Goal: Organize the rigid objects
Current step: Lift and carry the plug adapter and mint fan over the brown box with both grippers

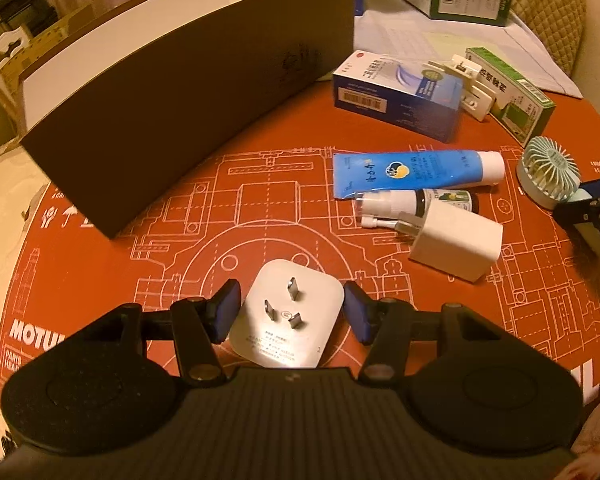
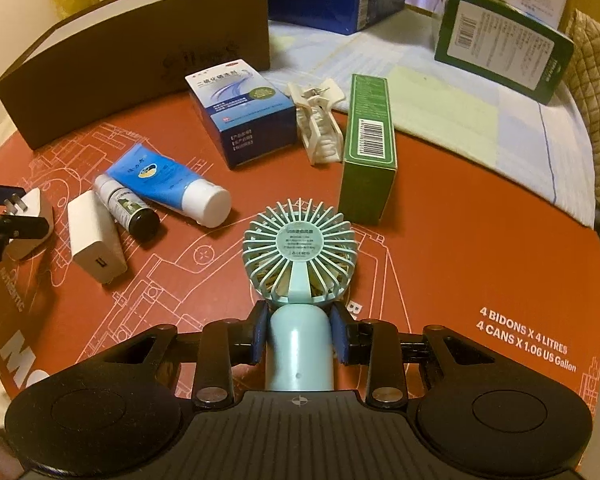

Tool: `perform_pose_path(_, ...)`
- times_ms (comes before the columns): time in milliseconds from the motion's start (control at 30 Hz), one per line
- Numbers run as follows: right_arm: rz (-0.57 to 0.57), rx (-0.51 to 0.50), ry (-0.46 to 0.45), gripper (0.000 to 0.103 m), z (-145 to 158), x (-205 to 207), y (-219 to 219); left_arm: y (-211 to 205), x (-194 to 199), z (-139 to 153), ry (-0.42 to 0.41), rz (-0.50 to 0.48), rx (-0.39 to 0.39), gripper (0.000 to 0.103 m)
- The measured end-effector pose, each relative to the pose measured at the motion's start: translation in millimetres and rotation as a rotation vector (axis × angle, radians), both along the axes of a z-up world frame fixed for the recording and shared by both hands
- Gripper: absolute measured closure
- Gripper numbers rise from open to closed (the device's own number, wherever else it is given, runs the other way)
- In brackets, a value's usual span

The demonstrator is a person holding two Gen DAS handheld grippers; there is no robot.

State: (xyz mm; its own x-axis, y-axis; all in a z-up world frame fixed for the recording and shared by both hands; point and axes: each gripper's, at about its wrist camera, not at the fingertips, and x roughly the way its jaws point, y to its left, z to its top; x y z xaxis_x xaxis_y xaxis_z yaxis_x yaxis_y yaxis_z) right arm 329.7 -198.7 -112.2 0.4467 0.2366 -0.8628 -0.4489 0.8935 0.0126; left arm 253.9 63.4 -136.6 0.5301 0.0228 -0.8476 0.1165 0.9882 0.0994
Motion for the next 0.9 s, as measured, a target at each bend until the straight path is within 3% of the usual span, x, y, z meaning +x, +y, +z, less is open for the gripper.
perform_pose_path(367, 0.119, -0.004, 0.023, 0.073, 3, -20, -7, 0, -11, 0, 0.031, -0.023, -0.009, 0.051)
perform_pose_path(700, 0.082, 0.011, 0.017, 0.073, 4, -19, -9, -6, -11, -7, 0.031, -0.087, 0.048, 0.052)
perform_pose_path(900, 0.076, 0.001, -0.006, 0.073, 2, -18, -5, -8, -10, -7, 0.027, -0.054, 0.042, 0.054)
